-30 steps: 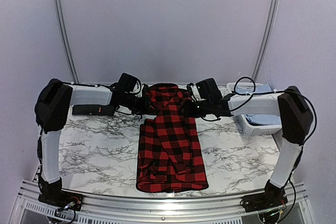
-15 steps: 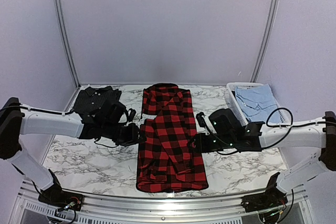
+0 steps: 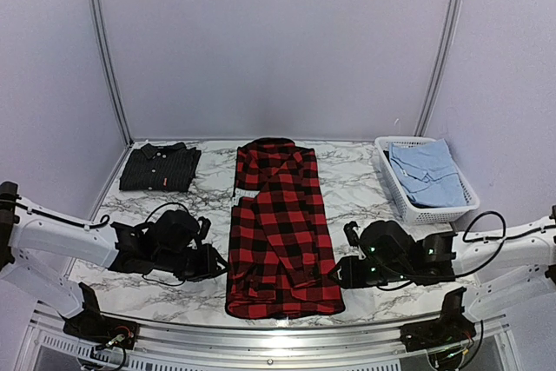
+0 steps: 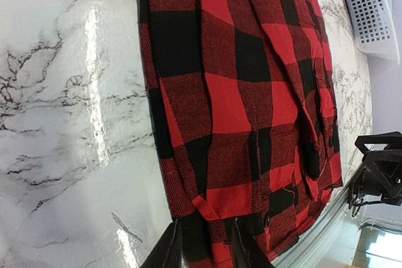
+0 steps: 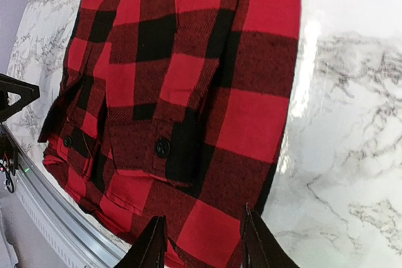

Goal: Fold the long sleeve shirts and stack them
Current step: Smooth out the rectangle-folded shirt at the center of the board.

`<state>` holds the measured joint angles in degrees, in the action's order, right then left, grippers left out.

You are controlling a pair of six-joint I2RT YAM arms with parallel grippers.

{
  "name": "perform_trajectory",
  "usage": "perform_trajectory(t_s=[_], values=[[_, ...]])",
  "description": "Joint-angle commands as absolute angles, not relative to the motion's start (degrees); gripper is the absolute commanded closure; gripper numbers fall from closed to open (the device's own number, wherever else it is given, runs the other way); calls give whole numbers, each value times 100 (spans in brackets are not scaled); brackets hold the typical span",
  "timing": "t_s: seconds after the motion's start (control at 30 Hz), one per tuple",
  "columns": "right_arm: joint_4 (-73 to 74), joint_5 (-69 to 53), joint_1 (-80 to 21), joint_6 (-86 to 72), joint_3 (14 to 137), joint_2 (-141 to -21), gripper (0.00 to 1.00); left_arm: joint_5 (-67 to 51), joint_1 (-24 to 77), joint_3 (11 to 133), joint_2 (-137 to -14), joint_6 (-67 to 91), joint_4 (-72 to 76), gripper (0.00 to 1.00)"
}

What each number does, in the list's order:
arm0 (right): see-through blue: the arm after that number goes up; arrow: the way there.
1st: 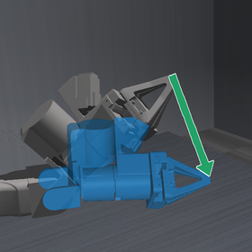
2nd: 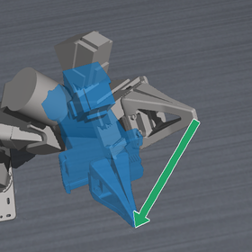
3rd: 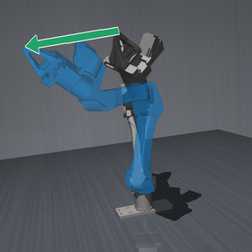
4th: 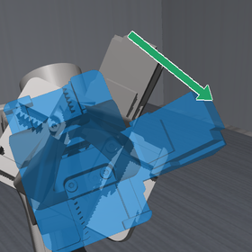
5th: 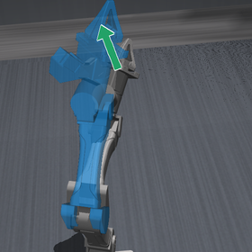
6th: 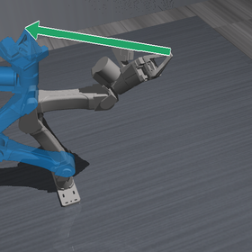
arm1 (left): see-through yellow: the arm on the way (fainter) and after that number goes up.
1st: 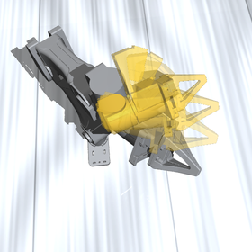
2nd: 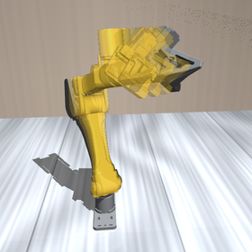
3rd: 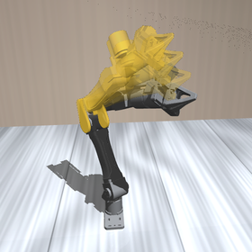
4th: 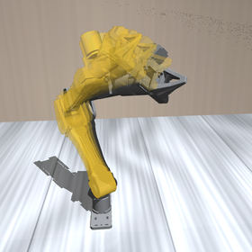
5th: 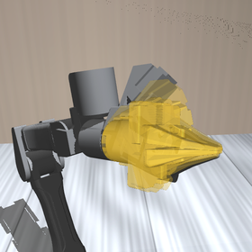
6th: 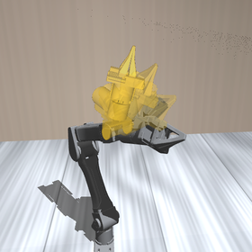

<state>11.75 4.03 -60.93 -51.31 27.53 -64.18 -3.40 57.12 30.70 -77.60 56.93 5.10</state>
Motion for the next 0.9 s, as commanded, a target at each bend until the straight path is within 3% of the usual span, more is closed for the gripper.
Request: perform_trajectory(t_s=[0.0,0.3,0.53,0.87], values=[[1418,756,-6435,-5689,2613,-6131,64,-36,5959,2885,-7609,6009,702,70],[1603,964,-6838,-6202,2210,-5705,65,123,6293,3339,-7524,5927,734,70],[1674,954,-6839,-6213,2180,-5686,66,-191,6306,4004,-8535,5712,894,74],[1762,905,-6873,-6224,2107,-5526,66,-271,6429,3738,-9198,5998,1161,78]])
